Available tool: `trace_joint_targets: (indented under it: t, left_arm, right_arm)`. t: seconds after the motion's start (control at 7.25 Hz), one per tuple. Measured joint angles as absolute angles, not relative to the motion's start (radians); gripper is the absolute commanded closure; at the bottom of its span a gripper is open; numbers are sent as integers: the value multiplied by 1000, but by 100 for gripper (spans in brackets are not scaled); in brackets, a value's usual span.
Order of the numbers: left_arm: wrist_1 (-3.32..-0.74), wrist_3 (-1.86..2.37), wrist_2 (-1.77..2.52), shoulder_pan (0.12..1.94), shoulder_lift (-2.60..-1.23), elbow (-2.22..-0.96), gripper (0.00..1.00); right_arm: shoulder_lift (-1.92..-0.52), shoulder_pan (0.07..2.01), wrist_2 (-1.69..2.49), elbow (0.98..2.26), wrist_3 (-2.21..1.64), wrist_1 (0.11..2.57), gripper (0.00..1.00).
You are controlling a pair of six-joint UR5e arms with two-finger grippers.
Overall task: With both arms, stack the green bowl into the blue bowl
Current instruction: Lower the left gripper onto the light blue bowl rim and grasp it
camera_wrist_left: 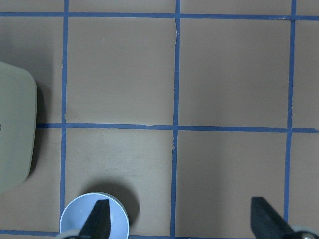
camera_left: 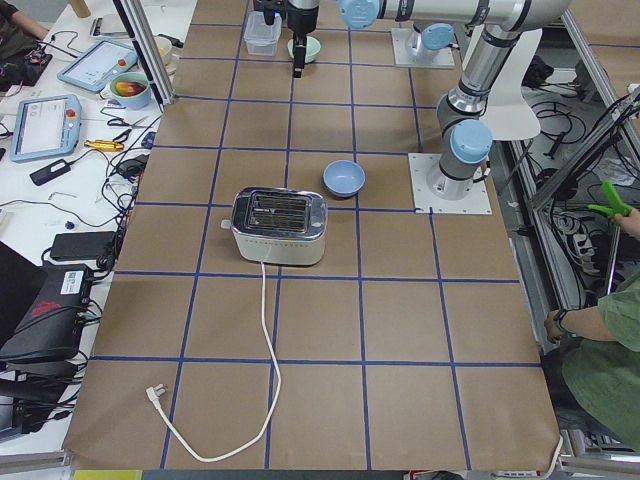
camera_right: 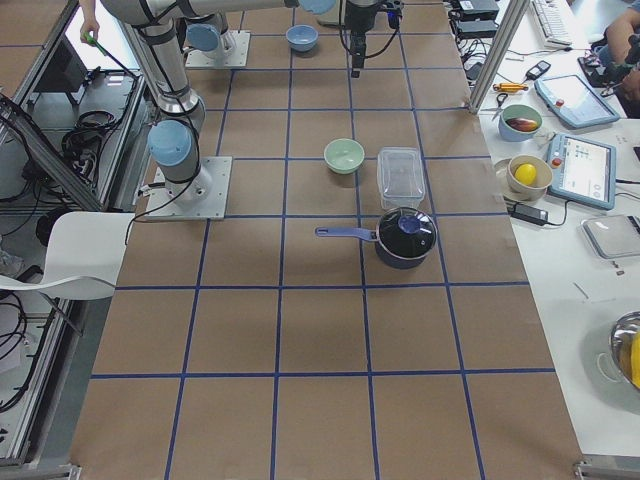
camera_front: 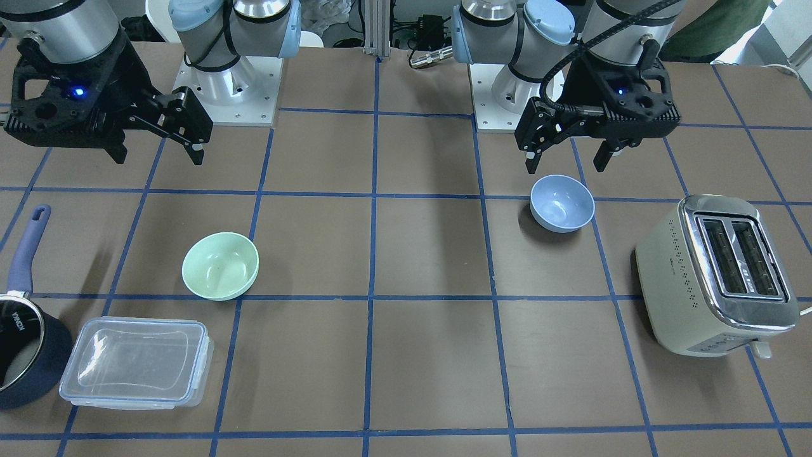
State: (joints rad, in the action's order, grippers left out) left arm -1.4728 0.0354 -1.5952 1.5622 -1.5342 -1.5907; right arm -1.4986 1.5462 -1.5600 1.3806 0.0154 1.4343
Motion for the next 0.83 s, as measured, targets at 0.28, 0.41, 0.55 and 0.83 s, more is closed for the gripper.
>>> trace_joint_targets:
  t: [0.28, 0.41, 0.55, 0.83]
  left_arm:
    - [-1476, 20, -1627, 1559, -1513, -1654, 0]
    - [-1467, 5, -1689, 1556, -1489, -1738, 0]
    - [-1441, 0, -1731, 1554, -1468, -1837, 0]
    - [-1256, -3, -1752, 1538, -1465, -2050, 0]
  right_arm:
    - [-1499, 1546, -1560, 1381, 15, 1434, 0]
    - [-1499, 1546, -1560, 1381, 15, 1434, 0]
    - [-1499, 1546, -1560, 1381, 15, 1434, 0]
    - [-1497, 1546, -1559, 1381, 16, 1434, 0]
